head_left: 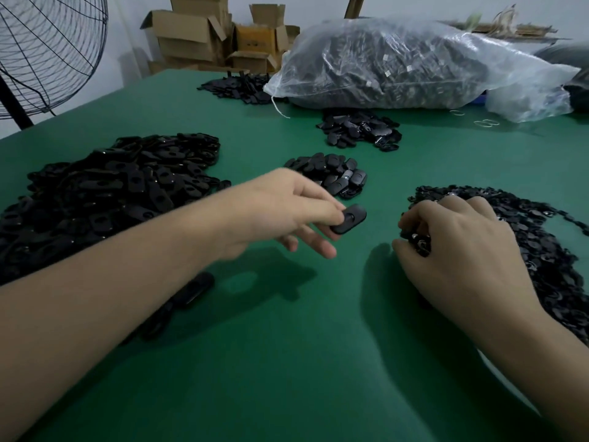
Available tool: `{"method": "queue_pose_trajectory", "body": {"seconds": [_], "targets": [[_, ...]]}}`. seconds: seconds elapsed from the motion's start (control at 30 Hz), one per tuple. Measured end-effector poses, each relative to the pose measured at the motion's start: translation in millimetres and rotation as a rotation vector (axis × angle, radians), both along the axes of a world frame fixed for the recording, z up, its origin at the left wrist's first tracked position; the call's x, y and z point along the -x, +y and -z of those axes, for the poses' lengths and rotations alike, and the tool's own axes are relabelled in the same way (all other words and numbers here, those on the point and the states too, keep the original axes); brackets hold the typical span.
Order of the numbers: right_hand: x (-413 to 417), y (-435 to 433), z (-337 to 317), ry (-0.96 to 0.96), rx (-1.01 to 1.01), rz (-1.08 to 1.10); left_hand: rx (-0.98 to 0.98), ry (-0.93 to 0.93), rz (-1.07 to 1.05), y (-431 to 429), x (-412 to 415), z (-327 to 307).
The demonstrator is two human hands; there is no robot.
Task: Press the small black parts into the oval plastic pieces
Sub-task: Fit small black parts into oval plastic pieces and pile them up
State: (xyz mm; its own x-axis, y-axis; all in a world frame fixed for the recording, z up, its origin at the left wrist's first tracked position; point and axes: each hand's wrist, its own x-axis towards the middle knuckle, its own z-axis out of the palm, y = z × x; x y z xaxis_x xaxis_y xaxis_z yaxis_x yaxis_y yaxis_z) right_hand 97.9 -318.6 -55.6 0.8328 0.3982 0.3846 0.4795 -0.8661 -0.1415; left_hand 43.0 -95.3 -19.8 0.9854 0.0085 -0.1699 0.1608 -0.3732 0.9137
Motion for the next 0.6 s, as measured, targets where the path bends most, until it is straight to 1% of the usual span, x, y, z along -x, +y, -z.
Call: {"method": "queue_pose_trajectory", "body": {"seconds": [0.07,0.13,0.33,0.47,0.6], "targets": [[-1.1,-1.8,-1.4,0.012,0.094,0.045,0.118,0.021,-0.052,-5.9,14.4,9.8],[-3.3,-4.0,-2.6,0.023,0.138,0.073,0.16,0.047,-0.071,-11.0,26.2,20.3],[-9.5,-5.1,-3.0,0.04,0.132,0.091,0.235,-0.032,-0.169,-10.9,38.7,35.3],[-12.4,-1.4,-2.7,0.029,0.096,0.1,0.256,-0.035,-0.151,-8.8,38.8,35.6],[-17.9,5.8,-0.7,0.0,0.121,0.07,0.247,-0.031,-0.129,-7.5,38.5,38.0]]}}
